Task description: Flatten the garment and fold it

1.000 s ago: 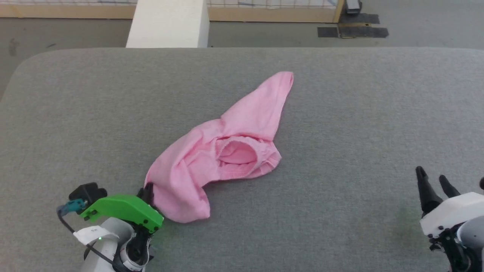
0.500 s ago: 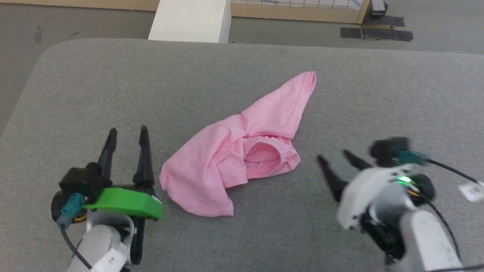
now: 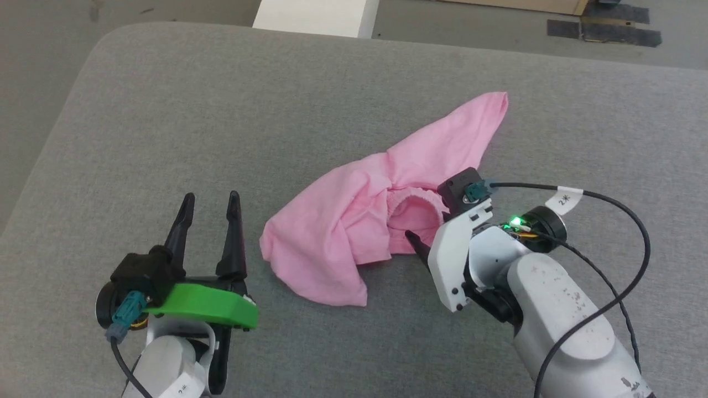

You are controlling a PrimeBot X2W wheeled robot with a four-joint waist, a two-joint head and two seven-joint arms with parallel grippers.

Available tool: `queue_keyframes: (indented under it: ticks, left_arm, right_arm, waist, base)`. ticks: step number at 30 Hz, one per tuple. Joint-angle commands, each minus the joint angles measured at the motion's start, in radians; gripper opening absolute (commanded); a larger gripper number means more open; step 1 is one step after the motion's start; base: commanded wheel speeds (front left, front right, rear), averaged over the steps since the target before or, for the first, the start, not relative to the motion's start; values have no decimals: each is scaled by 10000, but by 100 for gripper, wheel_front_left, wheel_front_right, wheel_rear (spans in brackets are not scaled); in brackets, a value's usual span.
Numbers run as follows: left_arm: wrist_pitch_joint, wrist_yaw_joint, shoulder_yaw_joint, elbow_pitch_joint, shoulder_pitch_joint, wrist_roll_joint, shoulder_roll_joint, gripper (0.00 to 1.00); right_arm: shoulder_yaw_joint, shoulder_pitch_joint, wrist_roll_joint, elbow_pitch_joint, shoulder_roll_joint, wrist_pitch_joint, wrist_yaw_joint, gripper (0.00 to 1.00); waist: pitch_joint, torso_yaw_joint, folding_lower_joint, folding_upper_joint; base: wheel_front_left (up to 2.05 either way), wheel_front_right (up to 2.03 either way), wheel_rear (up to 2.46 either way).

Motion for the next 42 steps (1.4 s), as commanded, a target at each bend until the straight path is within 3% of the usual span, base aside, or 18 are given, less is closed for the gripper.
queue_keyframes:
  ticks: [1, 2, 3, 8, 9, 11, 17, 18, 19, 25, 26, 31, 32, 35, 38, 42]
  left_arm:
    - [-46, -105, 77, 56, -76, 62, -89, 100]
    - [-46, -153, 115, 78, -83, 96, -117, 100]
    - [-46, -198, 153, 98, -82, 126, -148, 100]
    - [-46, -406, 390, 180, -25, 226, -355, 100]
    - [-47, -483, 560, 162, 78, 272, -462, 100]
    - [-47, -572, 661, 158, 194, 344, -513, 100]
    - [-47, -764, 712, 257, 316, 486, -581, 100]
    - [-47, -805, 686, 294, 318, 502, -585, 100]
    - [-47, -859, 646, 329, 308, 516, -595, 100]
    - [20, -1301, 42, 317, 32, 349, -695, 100]
    - [418, -1555, -806, -50, -381, 256, -708, 100]
    - [1650, -1711, -3371, -764, -1657, -368, -620, 100]
    - [2468, -1717, -5462, -784, -2669, -1105, -268, 100]
    - [3527, -1719, -7740, -354, -3703, -2129, 164, 100]
    - [4482, -1719, -8972, 357, -4350, -2881, 526, 100]
    - [4709, -1702, -9254, 1295, -4849, -3033, 713, 100]
  right_arm:
    - [-61, -195, 66, 260, -16, -135, -15, 71]
    - [-85, -255, 152, 415, -16, -214, -15, 44]
    - [-120, -298, 305, 548, -16, -307, -15, 0]
    - [-1002, -322, 914, 840, -16, -1082, -15, 0]
    - [-2369, -72, 898, 557, -18, -1535, -15, 0]
    - [-3940, 348, 461, 51, -158, -1640, -15, 0]
    - [-6927, 1550, -746, -1107, -123, -1043, -15, 0]
    - [-7091, 1665, -781, -1181, -89, -913, -15, 23]
    - [-7184, 1775, -775, -1293, -58, -835, -15, 100]
    - [-7789, 2254, 559, -2007, -21, -1519, -15, 100]
    - [-8266, 2677, 726, -2448, -19, -1674, -15, 100]
    - [-8840, 3178, 1033, -3054, -18, -1571, -15, 100]
    - [-8732, 3307, 1227, -3151, -18, -1357, -15, 100]
    - [-8407, 3402, 1491, -3221, -17, -1254, -15, 100]
    - [-8321, 3438, 1670, -3231, -17, -1417, -15, 100]
    - [-8308, 3567, 1782, -3287, -17, -1621, -15, 100]
  waist:
    - [106, 123, 0, 0]
    - [99, 124, 0, 0]
    - [92, 119, 0, 0]
    - [-81, -28, 0, 0]
    - [-254, -182, 0, 0]
    - [-393, -322, 0, 0]
    - [-523, -630, 0, 0]
    - [-535, -675, 0, 0]
    - [-550, -724, 0, 0]
    - [-757, -884, 0, 0]
    - [-831, -956, 0, 0]
    - [-737, -1330, 0, 0]
    - [-596, -1675, 0, 0]
    - [-453, -2126, 0, 0]
    - [-333, -2566, 0, 0]
    - [-136, -2938, 0, 0]
  base:
    - [0, 0, 0]
    - [0, 0, 0]
    - [0, 0, 0]
    - [0, 0, 0]
    - [0, 0, 0]
    - [0, 0, 0]
    - [0, 0, 0]
    - [0, 0, 0]
    - [0, 0, 0]
    - [0, 0, 0]
    - [0, 0, 0]
    - [0, 0, 0]
    - [0, 0, 0]
    - [0, 0, 0]
    - [0, 0, 0]
    - [0, 0, 0]
